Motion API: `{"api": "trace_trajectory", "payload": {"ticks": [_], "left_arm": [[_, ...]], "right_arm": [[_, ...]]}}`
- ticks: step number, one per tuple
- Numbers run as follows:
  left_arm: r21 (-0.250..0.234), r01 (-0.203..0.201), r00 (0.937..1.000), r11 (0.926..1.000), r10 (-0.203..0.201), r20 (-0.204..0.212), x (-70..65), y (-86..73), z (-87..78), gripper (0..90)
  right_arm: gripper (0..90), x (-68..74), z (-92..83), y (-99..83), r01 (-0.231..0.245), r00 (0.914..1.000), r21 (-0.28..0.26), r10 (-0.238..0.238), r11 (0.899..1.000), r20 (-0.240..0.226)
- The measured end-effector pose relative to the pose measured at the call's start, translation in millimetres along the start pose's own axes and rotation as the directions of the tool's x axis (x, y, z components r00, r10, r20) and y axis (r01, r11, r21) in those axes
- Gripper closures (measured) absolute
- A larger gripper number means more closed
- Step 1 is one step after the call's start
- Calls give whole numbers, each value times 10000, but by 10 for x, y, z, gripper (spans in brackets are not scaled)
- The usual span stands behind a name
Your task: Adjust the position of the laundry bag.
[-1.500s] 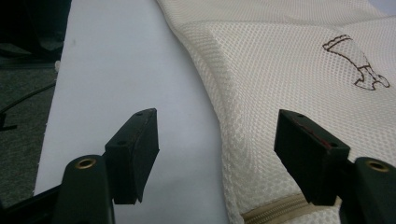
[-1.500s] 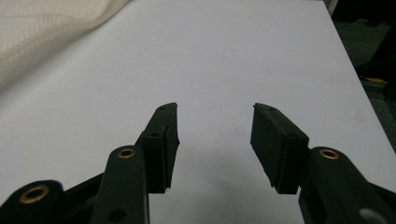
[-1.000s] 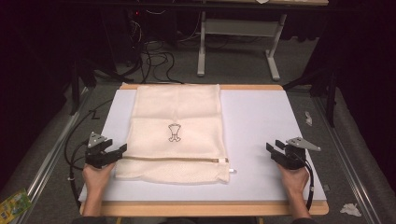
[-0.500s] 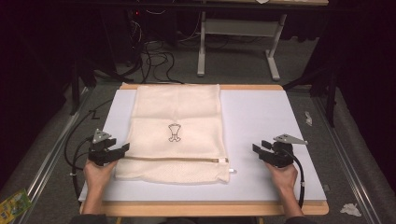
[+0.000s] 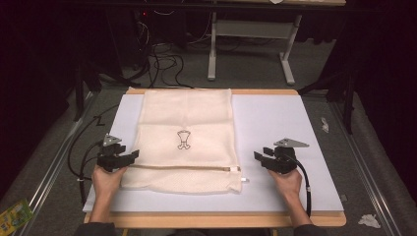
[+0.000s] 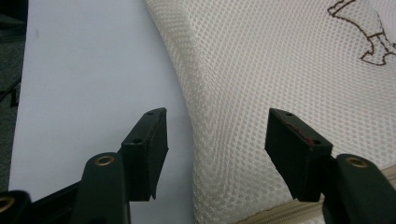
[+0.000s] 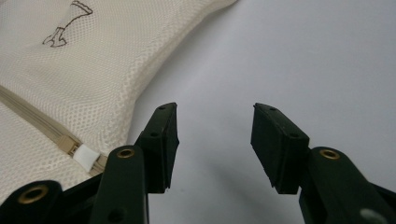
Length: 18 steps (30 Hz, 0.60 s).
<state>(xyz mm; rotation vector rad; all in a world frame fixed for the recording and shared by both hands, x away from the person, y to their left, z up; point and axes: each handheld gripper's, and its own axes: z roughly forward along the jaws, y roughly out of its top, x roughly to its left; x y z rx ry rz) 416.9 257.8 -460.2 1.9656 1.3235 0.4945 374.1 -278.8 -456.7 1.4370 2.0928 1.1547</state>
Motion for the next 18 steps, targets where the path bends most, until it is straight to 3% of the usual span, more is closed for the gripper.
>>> {"api": "trace_trajectory", "payload": {"ticks": [13,18], "left_arm": [[384,89,9999,9992,-92,60,5,-4,95,439],[450,132,9999,9989,-135,67,8,3,121,466]], "right_arm": [[513,300,258,121,350,9972,575,-311,9977,-686],[513,387,354,158,279,9957,799,-207,9964,-901]]}}
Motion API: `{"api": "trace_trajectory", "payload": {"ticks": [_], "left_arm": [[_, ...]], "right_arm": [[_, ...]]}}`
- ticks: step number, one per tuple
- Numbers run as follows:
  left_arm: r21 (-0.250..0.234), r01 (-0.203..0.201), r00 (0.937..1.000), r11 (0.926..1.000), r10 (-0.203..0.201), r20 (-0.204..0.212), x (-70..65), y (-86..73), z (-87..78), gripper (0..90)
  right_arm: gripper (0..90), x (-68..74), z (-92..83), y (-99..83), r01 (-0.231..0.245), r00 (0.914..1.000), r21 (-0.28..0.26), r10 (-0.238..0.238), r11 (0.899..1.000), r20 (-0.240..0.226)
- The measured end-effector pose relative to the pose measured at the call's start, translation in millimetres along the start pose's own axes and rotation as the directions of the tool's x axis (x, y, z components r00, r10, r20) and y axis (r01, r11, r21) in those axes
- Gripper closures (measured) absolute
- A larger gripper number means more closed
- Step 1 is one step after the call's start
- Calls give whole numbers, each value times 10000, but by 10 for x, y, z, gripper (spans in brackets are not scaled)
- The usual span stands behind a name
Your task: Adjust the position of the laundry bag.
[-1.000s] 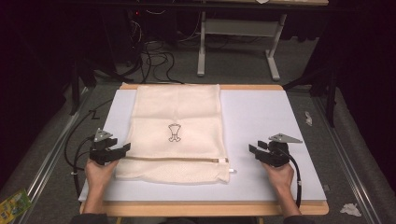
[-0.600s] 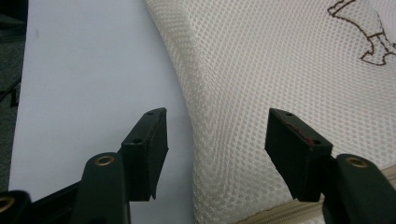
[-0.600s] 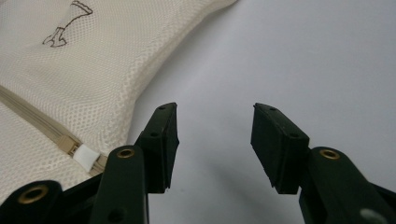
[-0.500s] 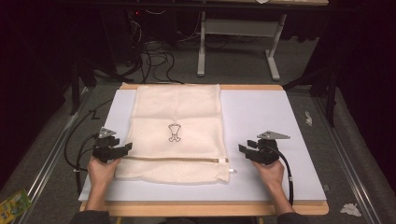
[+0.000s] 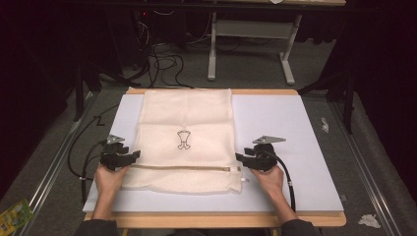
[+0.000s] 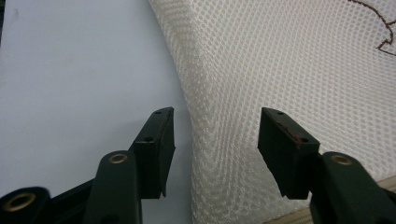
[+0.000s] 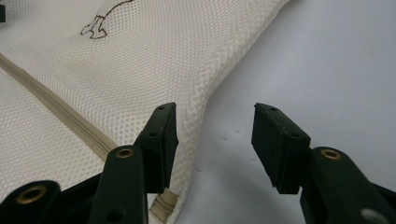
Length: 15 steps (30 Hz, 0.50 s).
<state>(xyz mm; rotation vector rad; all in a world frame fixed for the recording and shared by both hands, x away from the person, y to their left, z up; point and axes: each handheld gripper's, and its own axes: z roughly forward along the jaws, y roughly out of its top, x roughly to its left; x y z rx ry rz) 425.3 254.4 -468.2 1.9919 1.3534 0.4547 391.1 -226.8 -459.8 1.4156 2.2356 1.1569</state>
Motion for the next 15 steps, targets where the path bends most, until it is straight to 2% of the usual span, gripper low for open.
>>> {"api": "trace_trajectory", "payload": {"ticks": [15], "left_arm": [[281,51,10000,9996,-52,30,-11,3,76,546]], "right_arm": [[590,35,177,39,-152,9998,464,157,9988,-102]]}}
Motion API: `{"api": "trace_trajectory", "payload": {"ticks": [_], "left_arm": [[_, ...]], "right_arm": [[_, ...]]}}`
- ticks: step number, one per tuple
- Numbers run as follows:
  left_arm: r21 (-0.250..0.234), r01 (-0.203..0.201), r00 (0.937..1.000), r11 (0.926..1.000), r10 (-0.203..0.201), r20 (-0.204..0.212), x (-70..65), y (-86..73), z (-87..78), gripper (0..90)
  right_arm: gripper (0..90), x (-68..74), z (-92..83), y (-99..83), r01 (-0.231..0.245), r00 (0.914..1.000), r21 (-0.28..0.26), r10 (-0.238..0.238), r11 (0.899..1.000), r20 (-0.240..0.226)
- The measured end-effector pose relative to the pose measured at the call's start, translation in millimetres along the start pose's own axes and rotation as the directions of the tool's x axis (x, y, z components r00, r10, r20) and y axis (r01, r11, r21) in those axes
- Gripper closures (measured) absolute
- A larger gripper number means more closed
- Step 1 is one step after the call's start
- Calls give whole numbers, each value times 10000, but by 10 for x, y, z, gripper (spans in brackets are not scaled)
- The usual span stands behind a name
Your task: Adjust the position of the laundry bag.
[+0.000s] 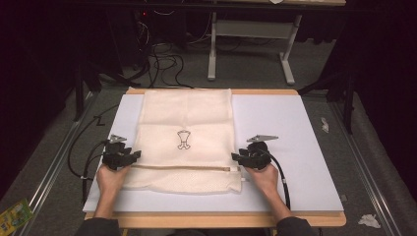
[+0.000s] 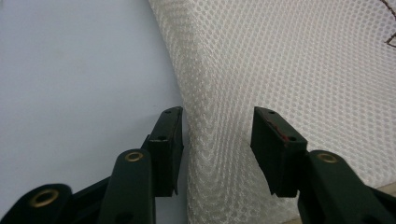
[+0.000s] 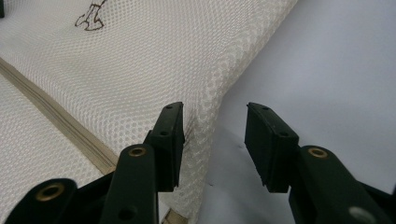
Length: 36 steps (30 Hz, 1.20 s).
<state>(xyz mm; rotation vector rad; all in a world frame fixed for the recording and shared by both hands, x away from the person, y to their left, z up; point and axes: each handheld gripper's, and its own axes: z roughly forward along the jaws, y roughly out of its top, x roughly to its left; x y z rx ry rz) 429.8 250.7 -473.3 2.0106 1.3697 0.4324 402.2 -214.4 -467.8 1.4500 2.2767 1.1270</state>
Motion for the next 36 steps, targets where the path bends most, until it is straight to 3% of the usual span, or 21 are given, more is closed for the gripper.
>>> {"api": "trace_trajectory", "payload": {"ticks": [7,13,26,36], "left_arm": [[148,-178,9997,9997,175,171,-19,16,9,667],[183,-308,9994,9994,304,193,-23,55,-14,827],[-27,-388,9986,9992,389,355,-54,81,-30,853],[-197,-562,9965,9982,573,604,-177,159,-7,853]], "right_arm": [[702,37,74,22,126,9997,248,-120,9996,-214],[846,69,97,34,460,9989,380,-455,9982,-149],[863,41,45,37,504,9987,170,-502,9986,-129],[863,-51,-68,28,385,9992,12,-385,9993,133]]}}
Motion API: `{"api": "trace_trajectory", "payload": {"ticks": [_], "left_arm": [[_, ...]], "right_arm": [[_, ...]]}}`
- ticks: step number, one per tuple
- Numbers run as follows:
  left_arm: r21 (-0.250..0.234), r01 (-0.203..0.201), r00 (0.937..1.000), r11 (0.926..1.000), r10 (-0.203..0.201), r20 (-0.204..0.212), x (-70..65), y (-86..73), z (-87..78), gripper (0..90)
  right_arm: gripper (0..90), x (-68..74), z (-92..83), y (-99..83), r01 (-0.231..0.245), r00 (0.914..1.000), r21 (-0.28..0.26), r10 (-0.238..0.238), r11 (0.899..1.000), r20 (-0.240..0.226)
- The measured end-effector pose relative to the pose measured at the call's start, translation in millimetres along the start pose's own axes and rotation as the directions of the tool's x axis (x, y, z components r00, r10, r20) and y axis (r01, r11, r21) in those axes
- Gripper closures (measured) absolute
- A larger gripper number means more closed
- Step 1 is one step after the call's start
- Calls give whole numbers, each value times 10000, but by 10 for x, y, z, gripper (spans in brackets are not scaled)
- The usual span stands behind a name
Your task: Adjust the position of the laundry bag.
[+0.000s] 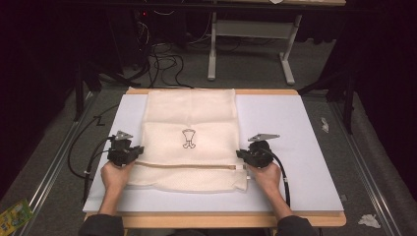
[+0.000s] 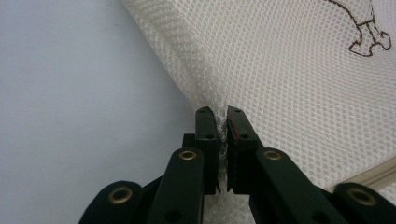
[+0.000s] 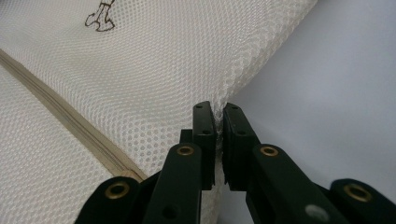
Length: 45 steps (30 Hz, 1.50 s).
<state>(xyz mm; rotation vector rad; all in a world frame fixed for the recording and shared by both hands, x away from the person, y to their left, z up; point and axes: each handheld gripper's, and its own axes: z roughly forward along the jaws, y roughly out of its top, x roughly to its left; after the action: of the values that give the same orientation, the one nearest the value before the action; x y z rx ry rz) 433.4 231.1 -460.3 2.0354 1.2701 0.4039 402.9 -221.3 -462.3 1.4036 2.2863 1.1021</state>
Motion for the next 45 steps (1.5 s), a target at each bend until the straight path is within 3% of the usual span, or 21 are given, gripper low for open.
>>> {"api": "trace_trajectory", "payload": {"ticks": [21,24,28,38,45], "left_arm": [[-205,-18,9984,9998,30,567,-245,107,135,853],[-208,-51,9983,9998,63,576,-264,113,138,851],[-211,-399,9984,9990,407,380,-334,123,153,850],[-302,-359,9979,9989,374,526,-460,169,226,850],[-363,-448,9958,9983,475,784,-587,206,302,849]], "right_arm": [[862,-268,-205,-112,-395,9984,-253,405,9989,400],[862,-278,-211,-120,-411,9981,-228,421,9989,441],[862,-307,-229,-135,-389,9979,-213,400,9990,509],[861,-398,-300,-177,-422,9963,-256,440,9988,733],[861,-542,-408,-276,-779,9926,-429,815,9960,903]]}}
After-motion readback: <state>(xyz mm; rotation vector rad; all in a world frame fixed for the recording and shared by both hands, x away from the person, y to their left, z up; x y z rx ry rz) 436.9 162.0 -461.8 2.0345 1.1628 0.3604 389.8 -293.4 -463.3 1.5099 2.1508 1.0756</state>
